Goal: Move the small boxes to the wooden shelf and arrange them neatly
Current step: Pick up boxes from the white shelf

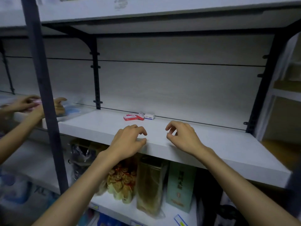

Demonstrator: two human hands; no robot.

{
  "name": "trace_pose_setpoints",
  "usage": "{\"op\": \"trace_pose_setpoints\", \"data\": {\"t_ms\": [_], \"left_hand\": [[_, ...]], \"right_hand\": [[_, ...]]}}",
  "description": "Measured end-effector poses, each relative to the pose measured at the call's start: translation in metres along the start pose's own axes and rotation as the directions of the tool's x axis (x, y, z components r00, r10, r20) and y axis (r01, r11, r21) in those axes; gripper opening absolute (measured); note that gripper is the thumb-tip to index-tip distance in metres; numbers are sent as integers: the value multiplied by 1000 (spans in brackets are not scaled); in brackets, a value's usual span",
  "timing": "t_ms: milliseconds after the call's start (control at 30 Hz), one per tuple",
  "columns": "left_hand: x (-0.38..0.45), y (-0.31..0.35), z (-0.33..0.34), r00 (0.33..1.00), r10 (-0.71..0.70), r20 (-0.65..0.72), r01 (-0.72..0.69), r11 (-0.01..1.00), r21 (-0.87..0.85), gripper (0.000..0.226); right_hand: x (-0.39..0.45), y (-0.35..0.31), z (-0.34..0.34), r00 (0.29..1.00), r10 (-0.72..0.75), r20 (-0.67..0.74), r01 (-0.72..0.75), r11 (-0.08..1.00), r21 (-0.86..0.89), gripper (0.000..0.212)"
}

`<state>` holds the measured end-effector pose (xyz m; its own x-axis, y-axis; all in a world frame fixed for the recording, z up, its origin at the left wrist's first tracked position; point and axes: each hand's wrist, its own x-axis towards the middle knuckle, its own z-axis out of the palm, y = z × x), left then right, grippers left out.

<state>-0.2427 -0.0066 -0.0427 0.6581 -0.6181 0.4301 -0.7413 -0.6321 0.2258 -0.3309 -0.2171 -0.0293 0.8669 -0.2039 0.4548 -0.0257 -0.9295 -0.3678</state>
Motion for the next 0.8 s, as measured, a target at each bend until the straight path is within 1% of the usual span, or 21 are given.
{"op": "trace_pose_setpoints", "data": {"t_ms": [100,267,367,467,533,633,800], "left_hand": [[27,-45,1,1000,-18,0,18,996,83,30],[82,-108,1,998,-62,15,59,990,129,37],[110,-135,7,996,-89,5,88,989,117,36],[135,-160,15,995,-99,34,94,988,123,36],[149,-170,20,994,-87,60,78,987,137,39],[169,-183,25,995,-57,85,39,978,204,46],[196,-189,34,987,-36,154,-2,971,237,61]], "right_hand": [[37,-7,21,1000,5,29,-4,1000,-20,21],[94,-10,49,990,19,139,-15,999,-32,30],[121,-11,66,992,32,122,-26,999,-47,32],[142,-14,80,994,58,91,-54,997,-49,29],[151,-16,84,992,78,103,-70,995,-76,29],[166,-21,92,986,118,116,-103,986,-128,31],[182,-29,103,967,231,109,-212,963,-165,28]]}}
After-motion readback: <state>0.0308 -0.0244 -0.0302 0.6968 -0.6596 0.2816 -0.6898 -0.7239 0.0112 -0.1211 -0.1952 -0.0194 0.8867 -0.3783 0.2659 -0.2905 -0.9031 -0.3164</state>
